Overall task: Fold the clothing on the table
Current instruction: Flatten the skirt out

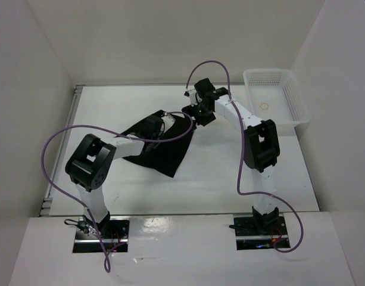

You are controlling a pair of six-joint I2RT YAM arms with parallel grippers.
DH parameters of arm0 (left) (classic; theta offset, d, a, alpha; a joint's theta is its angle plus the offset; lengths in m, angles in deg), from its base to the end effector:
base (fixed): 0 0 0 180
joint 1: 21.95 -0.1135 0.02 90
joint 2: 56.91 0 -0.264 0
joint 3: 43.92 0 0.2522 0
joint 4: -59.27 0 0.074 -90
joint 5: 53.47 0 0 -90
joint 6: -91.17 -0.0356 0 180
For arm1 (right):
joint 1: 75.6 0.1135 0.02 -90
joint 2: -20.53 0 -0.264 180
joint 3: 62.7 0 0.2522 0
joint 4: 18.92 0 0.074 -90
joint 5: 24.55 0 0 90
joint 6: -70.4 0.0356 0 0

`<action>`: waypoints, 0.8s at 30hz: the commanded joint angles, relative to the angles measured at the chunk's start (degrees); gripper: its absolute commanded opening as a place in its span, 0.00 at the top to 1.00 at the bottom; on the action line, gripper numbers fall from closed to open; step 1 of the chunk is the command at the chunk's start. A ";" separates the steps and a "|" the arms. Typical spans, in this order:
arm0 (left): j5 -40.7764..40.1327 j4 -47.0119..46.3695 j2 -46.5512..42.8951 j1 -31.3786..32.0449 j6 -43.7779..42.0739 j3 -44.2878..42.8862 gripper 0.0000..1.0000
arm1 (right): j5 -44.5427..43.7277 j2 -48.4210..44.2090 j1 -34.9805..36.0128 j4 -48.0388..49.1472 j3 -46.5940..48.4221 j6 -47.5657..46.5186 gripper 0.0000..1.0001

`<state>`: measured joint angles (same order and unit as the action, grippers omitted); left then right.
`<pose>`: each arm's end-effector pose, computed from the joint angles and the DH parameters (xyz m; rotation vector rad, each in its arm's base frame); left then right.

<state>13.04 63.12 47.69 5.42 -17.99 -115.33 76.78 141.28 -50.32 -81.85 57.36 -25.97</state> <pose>0.3464 -0.1634 0.1667 0.6501 2.0807 0.3723 0.4089 0.2009 0.2398 -0.7956 2.5772 0.3677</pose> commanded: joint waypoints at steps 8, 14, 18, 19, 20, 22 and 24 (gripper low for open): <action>-2.27 -4.33 3.33 1.80 3.43 -2.91 0.24 | 0.97 -0.51 -0.14 3.99 -0.31 0.48 0.18; -4.20 -4.33 6.40 1.80 4.48 -6.15 0.25 | 1.59 0.01 -0.14 4.52 -0.83 0.48 0.18; -4.73 -0.05 6.94 2.33 7.63 -9.49 0.25 | 1.59 0.01 -1.19 4.52 -0.83 0.48 0.18; -4.21 1.37 6.94 2.33 8.60 -10.63 0.25 | 1.59 0.01 -1.20 4.52 -0.83 0.48 0.18; -4.20 2.43 6.94 2.33 9.48 -11.51 0.25 | 1.59 0.01 -1.72 5.04 -1.44 0.48 0.18; -3.67 4.46 7.46 2.33 11.24 -13.98 0.25 | 1.59 0.01 -2.33 5.05 -1.45 1.01 0.18; -3.67 6.13 8.78 2.33 11.95 -15.47 0.25 | 2.11 0.01 -2.34 5.05 -1.45 1.01 0.18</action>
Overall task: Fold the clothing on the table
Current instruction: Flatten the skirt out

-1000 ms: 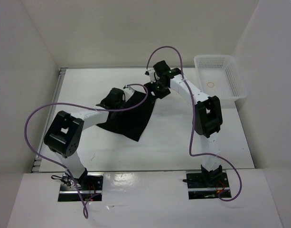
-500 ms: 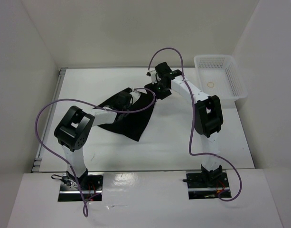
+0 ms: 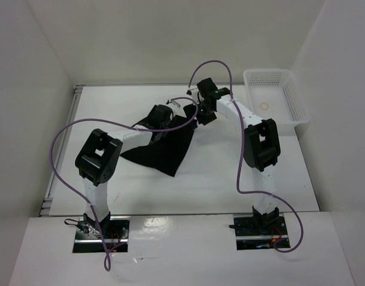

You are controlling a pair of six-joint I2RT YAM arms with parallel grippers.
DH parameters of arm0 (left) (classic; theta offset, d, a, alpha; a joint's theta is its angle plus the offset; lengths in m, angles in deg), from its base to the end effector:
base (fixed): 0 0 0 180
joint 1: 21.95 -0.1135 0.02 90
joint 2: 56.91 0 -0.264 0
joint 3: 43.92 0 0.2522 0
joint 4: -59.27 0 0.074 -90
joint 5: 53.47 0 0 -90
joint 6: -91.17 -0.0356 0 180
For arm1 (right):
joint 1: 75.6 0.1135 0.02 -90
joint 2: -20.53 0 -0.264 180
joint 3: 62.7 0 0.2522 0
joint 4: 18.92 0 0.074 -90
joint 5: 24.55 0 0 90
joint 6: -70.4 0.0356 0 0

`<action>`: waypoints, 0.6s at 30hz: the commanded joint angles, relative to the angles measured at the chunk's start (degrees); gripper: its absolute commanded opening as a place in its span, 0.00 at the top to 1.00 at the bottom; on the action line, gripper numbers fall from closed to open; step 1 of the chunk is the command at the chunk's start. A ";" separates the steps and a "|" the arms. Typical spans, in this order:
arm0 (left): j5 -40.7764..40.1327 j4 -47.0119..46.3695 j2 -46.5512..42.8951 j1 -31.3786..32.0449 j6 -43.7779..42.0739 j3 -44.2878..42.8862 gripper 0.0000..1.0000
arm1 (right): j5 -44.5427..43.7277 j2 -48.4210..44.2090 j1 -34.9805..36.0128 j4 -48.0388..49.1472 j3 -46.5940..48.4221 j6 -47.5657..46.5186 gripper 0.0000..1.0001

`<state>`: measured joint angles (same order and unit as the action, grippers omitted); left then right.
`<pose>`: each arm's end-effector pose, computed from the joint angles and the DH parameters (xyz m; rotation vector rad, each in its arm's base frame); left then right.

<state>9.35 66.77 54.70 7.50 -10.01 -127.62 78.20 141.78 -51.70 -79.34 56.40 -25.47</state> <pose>0.3791 -0.1954 0.1797 0.4866 2.0738 0.3313 0.4165 0.1932 0.2332 -0.7580 2.5676 0.3976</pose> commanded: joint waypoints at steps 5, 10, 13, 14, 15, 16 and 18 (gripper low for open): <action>-1.64 5.81 5.62 0.78 5.73 -7.58 0.25 | 1.31 -1.01 -2.10 2.53 -1.10 0.51 0.18; -2.87 9.32 7.38 1.40 7.66 -10.57 0.25 | 1.83 -1.54 -2.63 3.06 -1.63 0.51 0.18; -4.29 10.57 8.71 1.40 8.19 -12.50 0.27 | 1.84 -1.54 -3.16 3.06 -1.63 0.51 0.18; -5.07 10.57 8.71 1.40 8.19 -12.51 0.27 | 2.45 -1.54 -3.16 3.06 -1.63 0.51 0.18; -5.60 10.57 8.71 1.40 8.19 -12.51 0.28 | 2.45 -1.54 -3.16 3.06 -1.63 0.51 0.18; -6.13 10.57 8.71 1.40 8.19 -12.51 0.28 | 2.45 -1.54 -3.16 3.06 -2.15 0.51 0.18; -6.92 10.57 9.24 1.40 8.19 -13.04 0.31 | 2.98 -1.54 -3.16 3.58 -2.16 0.51 0.18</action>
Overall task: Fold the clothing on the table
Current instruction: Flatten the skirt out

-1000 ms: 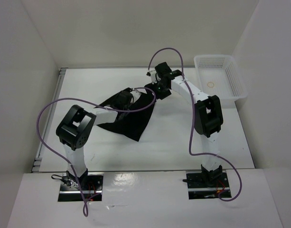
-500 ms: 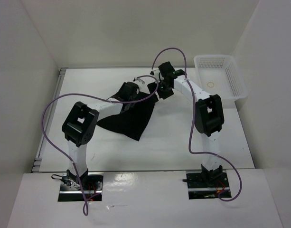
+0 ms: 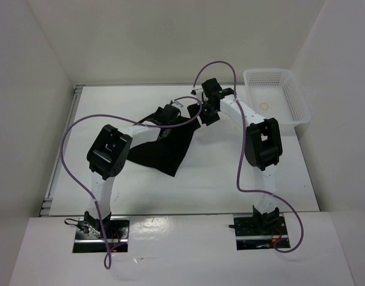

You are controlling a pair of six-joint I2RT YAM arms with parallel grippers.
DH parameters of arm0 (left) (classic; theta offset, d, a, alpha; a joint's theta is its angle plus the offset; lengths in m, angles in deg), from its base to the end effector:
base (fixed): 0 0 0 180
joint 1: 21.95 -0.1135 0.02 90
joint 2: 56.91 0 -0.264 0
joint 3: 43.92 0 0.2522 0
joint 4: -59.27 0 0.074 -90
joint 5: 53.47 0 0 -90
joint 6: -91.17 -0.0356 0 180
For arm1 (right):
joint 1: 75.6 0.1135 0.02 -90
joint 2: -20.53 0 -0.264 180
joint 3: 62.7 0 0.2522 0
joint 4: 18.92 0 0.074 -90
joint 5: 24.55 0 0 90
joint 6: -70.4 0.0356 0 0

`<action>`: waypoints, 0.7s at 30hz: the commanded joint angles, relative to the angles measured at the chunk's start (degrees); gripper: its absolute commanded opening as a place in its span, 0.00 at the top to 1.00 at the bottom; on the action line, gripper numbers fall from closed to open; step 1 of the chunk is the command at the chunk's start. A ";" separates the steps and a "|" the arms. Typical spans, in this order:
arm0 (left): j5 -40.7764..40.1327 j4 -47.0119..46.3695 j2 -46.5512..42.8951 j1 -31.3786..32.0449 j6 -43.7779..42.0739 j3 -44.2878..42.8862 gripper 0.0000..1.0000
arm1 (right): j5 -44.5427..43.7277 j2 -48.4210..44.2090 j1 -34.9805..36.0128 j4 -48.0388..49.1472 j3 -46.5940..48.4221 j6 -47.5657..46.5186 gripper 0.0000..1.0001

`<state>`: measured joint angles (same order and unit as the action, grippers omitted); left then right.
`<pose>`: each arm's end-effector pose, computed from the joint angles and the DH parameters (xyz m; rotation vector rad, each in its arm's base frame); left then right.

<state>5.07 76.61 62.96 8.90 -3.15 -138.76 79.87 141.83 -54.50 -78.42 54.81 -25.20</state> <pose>0.4020 -0.2184 0.1654 0.4025 2.1718 0.3789 0.4237 0.1730 0.2255 -0.6979 2.5919 0.4222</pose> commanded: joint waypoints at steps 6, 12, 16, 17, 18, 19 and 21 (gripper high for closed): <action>-4.84 1.88 1.50 0.00 1.33 -2.51 0.35 | 1.32 -1.59 -0.36 2.67 -0.56 0.24 0.18; -6.68 2.40 2.65 0.00 1.33 -3.56 0.40 | 1.85 -1.59 -0.36 2.67 -0.56 0.24 0.19; -6.68 3.54 3.78 -0.61 1.85 -4.97 0.47 | 1.85 -1.59 -0.36 2.67 -0.56 0.24 0.21; -6.68 3.55 3.79 -0.62 1.86 -4.97 0.51 | 1.85 -1.59 -0.36 2.67 -0.56 0.24 0.21; -6.68 4.07 4.31 -0.62 1.86 -4.97 0.53 | 1.85 -1.59 -0.36 2.67 -0.56 0.24 0.21; -6.68 4.07 4.32 -0.62 1.86 -4.97 0.56 | 1.85 -1.59 -0.36 2.67 -0.56 0.24 0.21; -6.68 4.60 4.32 -1.14 1.86 -4.97 0.65 | 2.37 -1.59 -0.36 2.67 -0.56 0.24 0.22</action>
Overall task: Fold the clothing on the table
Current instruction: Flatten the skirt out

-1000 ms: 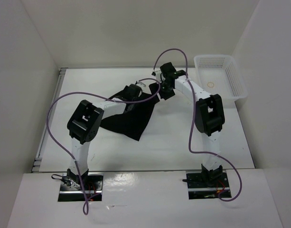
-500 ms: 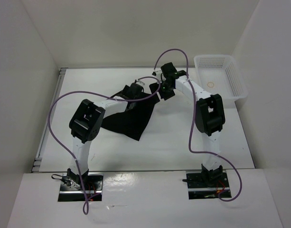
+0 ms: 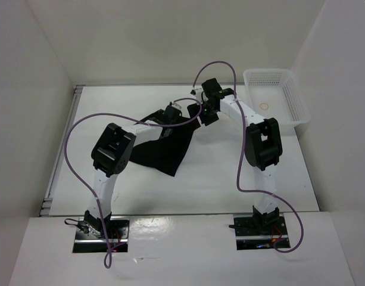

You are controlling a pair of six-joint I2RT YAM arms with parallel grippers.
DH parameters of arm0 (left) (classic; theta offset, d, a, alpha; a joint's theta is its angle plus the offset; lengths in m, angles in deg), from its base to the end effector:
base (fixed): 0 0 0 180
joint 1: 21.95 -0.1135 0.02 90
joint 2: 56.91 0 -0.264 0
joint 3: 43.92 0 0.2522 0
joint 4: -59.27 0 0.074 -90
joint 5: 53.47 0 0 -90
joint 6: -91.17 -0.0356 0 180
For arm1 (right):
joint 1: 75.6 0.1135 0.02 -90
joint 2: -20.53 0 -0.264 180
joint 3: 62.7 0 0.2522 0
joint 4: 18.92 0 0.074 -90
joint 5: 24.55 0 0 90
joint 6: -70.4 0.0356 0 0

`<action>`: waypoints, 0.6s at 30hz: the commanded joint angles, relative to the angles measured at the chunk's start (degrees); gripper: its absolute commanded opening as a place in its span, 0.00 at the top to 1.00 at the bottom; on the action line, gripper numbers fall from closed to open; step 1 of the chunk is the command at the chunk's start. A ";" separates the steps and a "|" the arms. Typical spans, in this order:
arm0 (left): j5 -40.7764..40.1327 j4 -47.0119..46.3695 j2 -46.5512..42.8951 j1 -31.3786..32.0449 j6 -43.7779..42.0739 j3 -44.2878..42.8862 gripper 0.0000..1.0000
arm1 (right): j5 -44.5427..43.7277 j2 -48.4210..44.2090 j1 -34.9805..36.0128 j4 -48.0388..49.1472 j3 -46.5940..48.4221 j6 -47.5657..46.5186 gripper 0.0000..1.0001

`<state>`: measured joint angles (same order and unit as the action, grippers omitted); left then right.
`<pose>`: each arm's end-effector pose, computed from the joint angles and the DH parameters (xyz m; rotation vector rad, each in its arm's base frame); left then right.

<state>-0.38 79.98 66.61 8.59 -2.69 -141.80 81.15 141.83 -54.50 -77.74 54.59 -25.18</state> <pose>0.4104 -0.2173 0.1503 0.3724 2.2049 0.5149 0.4240 0.1739 0.2251 -0.7035 2.5809 0.4525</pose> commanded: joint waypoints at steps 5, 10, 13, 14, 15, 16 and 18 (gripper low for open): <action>-1.24 2.37 0.14 -0.84 1.40 -1.93 0.87 | 1.08 -1.59 -0.36 1.99 -0.34 0.22 0.23; -0.18 2.90 -0.39 -1.37 1.92 -1.93 0.95 | 1.61 -1.59 -0.36 1.99 -0.34 0.22 0.25; -0.18 3.43 -1.00 -1.37 1.23 -2.45 1.00 | 1.61 -2.12 -0.36 1.99 -0.87 0.22 0.26; -0.18 3.43 -1.61 -1.37 1.22 -2.46 1.00 | 1.61 -2.12 -0.36 2.51 -0.87 0.22 0.26; -0.18 3.43 -1.62 -1.37 0.70 -2.46 1.00 | 1.61 -2.12 -0.88 2.52 -0.87 0.22 0.26; -0.18 4.04 -3.19 -1.37 0.00 -2.46 1.00 | 2.13 -2.12 -0.89 2.52 -0.87 0.22 0.26; -0.18 4.05 -4.69 -1.89 -0.97 -2.46 1.00 | 2.14 -2.12 -0.89 2.52 -0.87 0.22 0.26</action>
<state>-0.42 83.14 66.20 7.56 -1.97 -142.46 82.36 141.83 -54.70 -77.57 54.50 -25.16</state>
